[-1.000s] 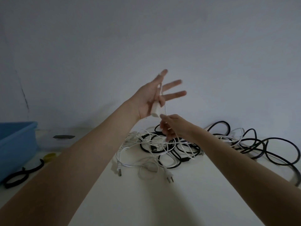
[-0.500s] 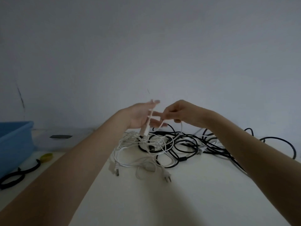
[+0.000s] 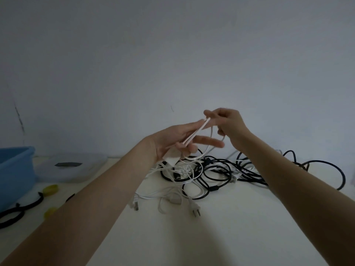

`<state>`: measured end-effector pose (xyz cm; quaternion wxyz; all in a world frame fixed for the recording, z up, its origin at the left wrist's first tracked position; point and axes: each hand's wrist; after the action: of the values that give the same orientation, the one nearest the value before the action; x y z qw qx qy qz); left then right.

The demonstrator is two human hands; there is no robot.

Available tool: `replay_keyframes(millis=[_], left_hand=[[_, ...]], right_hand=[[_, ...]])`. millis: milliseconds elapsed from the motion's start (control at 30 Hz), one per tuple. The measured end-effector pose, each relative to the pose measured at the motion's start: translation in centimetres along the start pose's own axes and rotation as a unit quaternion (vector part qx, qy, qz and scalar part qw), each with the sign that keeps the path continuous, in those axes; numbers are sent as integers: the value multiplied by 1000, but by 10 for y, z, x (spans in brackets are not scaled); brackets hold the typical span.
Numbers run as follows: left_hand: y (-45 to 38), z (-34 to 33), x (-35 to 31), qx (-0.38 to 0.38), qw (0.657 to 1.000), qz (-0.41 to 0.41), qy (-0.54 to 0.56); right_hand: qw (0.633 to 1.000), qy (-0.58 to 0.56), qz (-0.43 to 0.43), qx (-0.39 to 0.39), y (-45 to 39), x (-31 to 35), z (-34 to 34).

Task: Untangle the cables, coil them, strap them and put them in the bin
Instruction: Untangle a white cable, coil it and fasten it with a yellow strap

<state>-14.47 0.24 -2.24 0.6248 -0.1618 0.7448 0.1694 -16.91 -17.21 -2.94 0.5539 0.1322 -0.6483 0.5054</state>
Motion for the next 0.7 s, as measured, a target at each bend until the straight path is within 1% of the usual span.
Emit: replay_keyframes(millis=[67,133,167,233,267,300,333,367,433,467,500,533,567,600,700], left_hand=[[0,-7,-7,10,997,-58,41],[-4,-8,-16,-21,988,-127,89],[-6,-6,-21,-45,977,-157,135],[-9,1,-34,-109,939,-201,258],[-10,8,-41,-151,919,-223,288],[-11,16,-48,-197,908,-238,282],[-13,22,-53,-242,909,-237,244],[-16,26,-53,-283,915,-221,183],[-21,27,-45,-337,922,-187,25],[-24,24,-38,-345,919,-181,-56],[-25,21,-30,-342,914,-177,-127],[-27,19,-22,-333,910,-162,-184],[-26,20,-16,-319,912,-134,-220],[-26,22,-12,-296,922,-99,-230],[-23,28,-3,-183,970,-8,-158]], right_hand=[[995,87,10,44,7,-16,-9],[993,92,-22,75,14,-28,-16],[992,88,-37,88,16,-32,-18],[984,126,-33,122,20,-35,-23],[976,167,-22,134,21,-38,-24],[966,216,-5,139,22,-40,-25],[955,262,17,139,23,-42,-24],[942,304,46,137,23,-42,-24],[898,398,117,148,21,-36,-24],[874,434,151,158,19,-28,-24],[859,449,176,172,17,-20,-26],[855,443,191,190,16,-10,-27],[864,417,191,208,14,0,-28],[882,378,177,218,11,8,-27],[937,261,115,202,4,27,-16]])
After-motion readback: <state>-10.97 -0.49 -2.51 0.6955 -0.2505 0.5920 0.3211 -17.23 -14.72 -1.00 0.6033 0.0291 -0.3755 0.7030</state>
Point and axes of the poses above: each hand's wrist, its own y-axis away from the middle knuckle, its own z-axis out of the back of the hand, x = y × z, and after that the axes turned 10 degrees about -x, right-handed
